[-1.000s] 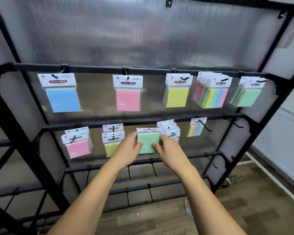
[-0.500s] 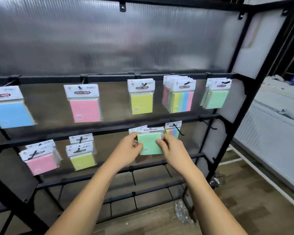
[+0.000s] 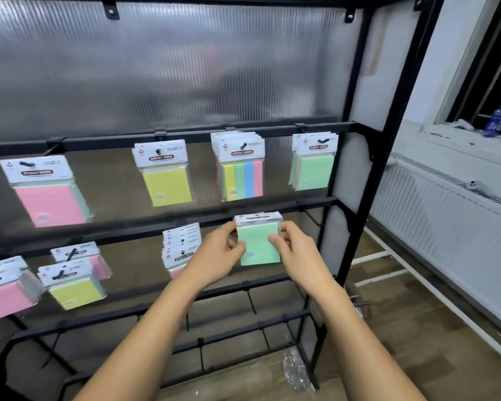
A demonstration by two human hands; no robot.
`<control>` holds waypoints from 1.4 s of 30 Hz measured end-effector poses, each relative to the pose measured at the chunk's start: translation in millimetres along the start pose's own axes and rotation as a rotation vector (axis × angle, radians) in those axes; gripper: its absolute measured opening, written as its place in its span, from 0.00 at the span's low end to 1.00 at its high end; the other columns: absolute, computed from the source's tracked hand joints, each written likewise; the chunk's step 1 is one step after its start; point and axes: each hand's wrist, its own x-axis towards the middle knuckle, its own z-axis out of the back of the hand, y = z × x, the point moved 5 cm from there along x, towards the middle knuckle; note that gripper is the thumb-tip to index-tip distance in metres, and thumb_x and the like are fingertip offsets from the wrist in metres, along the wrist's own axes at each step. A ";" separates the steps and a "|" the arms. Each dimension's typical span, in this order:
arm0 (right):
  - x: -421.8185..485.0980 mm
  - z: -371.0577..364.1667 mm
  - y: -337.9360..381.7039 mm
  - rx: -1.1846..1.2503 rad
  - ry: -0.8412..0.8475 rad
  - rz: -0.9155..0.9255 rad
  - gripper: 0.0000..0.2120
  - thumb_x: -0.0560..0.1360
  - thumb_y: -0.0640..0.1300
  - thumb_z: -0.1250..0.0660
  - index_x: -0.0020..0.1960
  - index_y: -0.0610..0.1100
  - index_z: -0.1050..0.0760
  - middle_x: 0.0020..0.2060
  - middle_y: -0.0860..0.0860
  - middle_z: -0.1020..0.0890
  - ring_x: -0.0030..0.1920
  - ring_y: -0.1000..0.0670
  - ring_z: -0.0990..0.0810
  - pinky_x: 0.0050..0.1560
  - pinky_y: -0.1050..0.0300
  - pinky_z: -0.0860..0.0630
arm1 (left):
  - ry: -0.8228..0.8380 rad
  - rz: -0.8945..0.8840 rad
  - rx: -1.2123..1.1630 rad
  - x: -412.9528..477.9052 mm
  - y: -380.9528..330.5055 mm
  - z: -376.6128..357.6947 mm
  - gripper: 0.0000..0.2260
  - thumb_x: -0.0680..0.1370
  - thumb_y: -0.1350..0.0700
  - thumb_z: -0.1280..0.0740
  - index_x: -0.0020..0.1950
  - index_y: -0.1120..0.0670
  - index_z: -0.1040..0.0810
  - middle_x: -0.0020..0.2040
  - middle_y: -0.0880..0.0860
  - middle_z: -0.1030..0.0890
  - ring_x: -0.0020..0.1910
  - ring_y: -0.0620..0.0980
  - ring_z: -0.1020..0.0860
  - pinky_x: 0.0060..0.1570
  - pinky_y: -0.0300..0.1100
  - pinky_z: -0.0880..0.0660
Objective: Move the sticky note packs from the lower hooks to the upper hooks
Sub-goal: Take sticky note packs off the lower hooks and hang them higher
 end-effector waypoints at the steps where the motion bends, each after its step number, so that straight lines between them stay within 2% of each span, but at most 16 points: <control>1: 1.6 7.3 -7.1 0.009 -0.004 -0.003 0.04 0.81 0.46 0.38 0.49 0.47 0.31 0.35 0.56 0.25 0.33 0.58 0.29 0.36 0.63 0.33 | 0.005 -0.005 -0.007 3.2 -4.9 -6.7 0.10 0.78 0.59 0.36 0.56 0.46 0.24 0.33 0.50 0.25 0.29 0.40 0.30 0.33 0.36 0.33; 4: 6.3 31.0 -24.2 0.048 -0.014 -0.016 0.03 0.80 0.47 0.37 0.50 0.48 0.29 0.43 0.51 0.18 0.44 0.50 0.20 0.48 0.50 0.24 | 0.042 -0.033 -0.017 12.4 -19.6 -26.2 0.13 0.77 0.62 0.38 0.56 0.47 0.24 0.34 0.50 0.27 0.30 0.42 0.33 0.32 0.35 0.34; 6: 7.0 48.4 -31.8 0.065 -0.021 -0.014 0.02 0.80 0.47 0.38 0.49 0.49 0.29 0.45 0.50 0.17 0.48 0.48 0.20 0.51 0.47 0.24 | 0.066 -0.064 -0.004 18.4 -28.6 -36.7 0.17 0.76 0.64 0.39 0.58 0.45 0.24 0.37 0.48 0.23 0.31 0.41 0.32 0.34 0.32 0.33; 8: 7.9 64.4 -36.8 0.077 -0.039 -0.010 0.03 0.81 0.47 0.38 0.48 0.51 0.30 0.45 0.50 0.18 0.48 0.48 0.20 0.52 0.45 0.24 | 0.077 -0.077 0.014 25.1 -33.8 -44.4 0.19 0.75 0.65 0.40 0.60 0.45 0.25 0.45 0.42 0.21 0.35 0.38 0.28 0.37 0.28 0.33; 10: 10.8 78.1 -39.7 0.095 -0.074 0.001 0.03 0.80 0.47 0.38 0.48 0.53 0.30 0.47 0.50 0.17 0.50 0.49 0.19 0.54 0.44 0.23 | 0.083 -0.077 0.029 33.0 -34.3 -51.8 0.18 0.76 0.63 0.40 0.61 0.47 0.25 0.50 0.41 0.20 0.42 0.39 0.24 0.42 0.30 0.31; 12: 16.0 91.3 -38.9 0.113 -0.123 0.010 0.03 0.80 0.47 0.37 0.49 0.55 0.29 0.47 0.51 0.17 0.50 0.50 0.19 0.55 0.45 0.23 | 0.083 -0.074 0.057 41.1 -34.0 -57.4 0.17 0.76 0.62 0.39 0.62 0.49 0.23 0.51 0.43 0.19 0.48 0.44 0.22 0.45 0.33 0.29; 16: 29.0 113.3 -21.4 0.151 -0.180 0.055 0.02 0.81 0.45 0.37 0.51 0.52 0.28 0.47 0.50 0.17 0.49 0.51 0.19 0.51 0.52 0.25 | 0.052 -0.096 0.200 54.4 -38.0 -59.5 0.13 0.78 0.58 0.38 0.61 0.50 0.23 0.50 0.46 0.20 0.48 0.45 0.23 0.52 0.40 0.25; 20: 46.1 129.9 -6.5 0.119 -0.234 0.096 0.05 0.81 0.45 0.37 0.55 0.45 0.27 0.47 0.48 0.18 0.49 0.47 0.20 0.53 0.47 0.25 | 0.005 -0.158 0.327 66.4 -46.3 -60.6 0.13 0.79 0.55 0.39 0.62 0.50 0.23 0.52 0.45 0.22 0.51 0.44 0.24 0.50 0.40 0.29; 23: 57.4 135.1 1.6 0.099 -0.261 0.129 0.06 0.80 0.46 0.37 0.55 0.46 0.27 0.47 0.48 0.18 0.50 0.44 0.20 0.53 0.42 0.24 | -0.013 -0.193 0.365 77.1 -50.8 -60.6 0.13 0.79 0.55 0.39 0.62 0.50 0.23 0.54 0.46 0.22 0.54 0.46 0.24 0.52 0.43 0.27; 26: 68.0 137.7 5.0 0.083 -0.304 0.147 0.10 0.78 0.52 0.38 0.54 0.48 0.28 0.48 0.43 0.19 0.51 0.41 0.21 0.54 0.37 0.24 | -0.009 -0.202 0.365 87.6 -49.0 -59.5 0.13 0.79 0.54 0.39 0.62 0.50 0.23 0.55 0.46 0.21 0.54 0.47 0.23 0.55 0.47 0.25; 30: 80.4 140.7 6.9 0.100 -0.327 0.188 0.01 0.80 0.47 0.38 0.51 0.52 0.29 0.49 0.46 0.19 0.52 0.43 0.21 0.56 0.39 0.24 | -0.013 -0.215 0.357 100.6 -48.1 -58.8 0.12 0.79 0.54 0.39 0.61 0.49 0.23 0.56 0.45 0.21 0.53 0.46 0.24 0.54 0.46 0.25; 33: 89.3 140.6 -3.4 0.105 -0.323 0.177 0.01 0.80 0.47 0.39 0.52 0.51 0.29 0.50 0.47 0.19 0.53 0.45 0.21 0.57 0.38 0.24 | -0.010 -0.223 0.402 105.0 -45.8 -62.6 0.12 0.79 0.54 0.40 0.61 0.49 0.24 0.56 0.46 0.21 0.54 0.47 0.24 0.55 0.46 0.25; 38: 102.0 137.4 -31.7 0.146 -0.269 0.098 0.14 0.75 0.59 0.38 0.55 0.51 0.29 0.52 0.47 0.18 0.55 0.45 0.20 0.59 0.37 0.25 | -0.013 -0.250 0.580 108.5 -43.8 -75.2 0.13 0.79 0.53 0.40 0.62 0.50 0.24 0.57 0.49 0.21 0.55 0.50 0.25 0.55 0.48 0.27; 42: 107.3 133.2 -42.6 0.187 -0.201 0.097 0.16 0.75 0.57 0.38 0.56 0.47 0.28 0.52 0.45 0.18 0.56 0.44 0.20 0.59 0.36 0.25 | -0.044 -0.227 0.588 110.9 -47.6 -80.9 0.13 0.79 0.53 0.40 0.62 0.51 0.23 0.56 0.49 0.21 0.55 0.50 0.24 0.56 0.49 0.27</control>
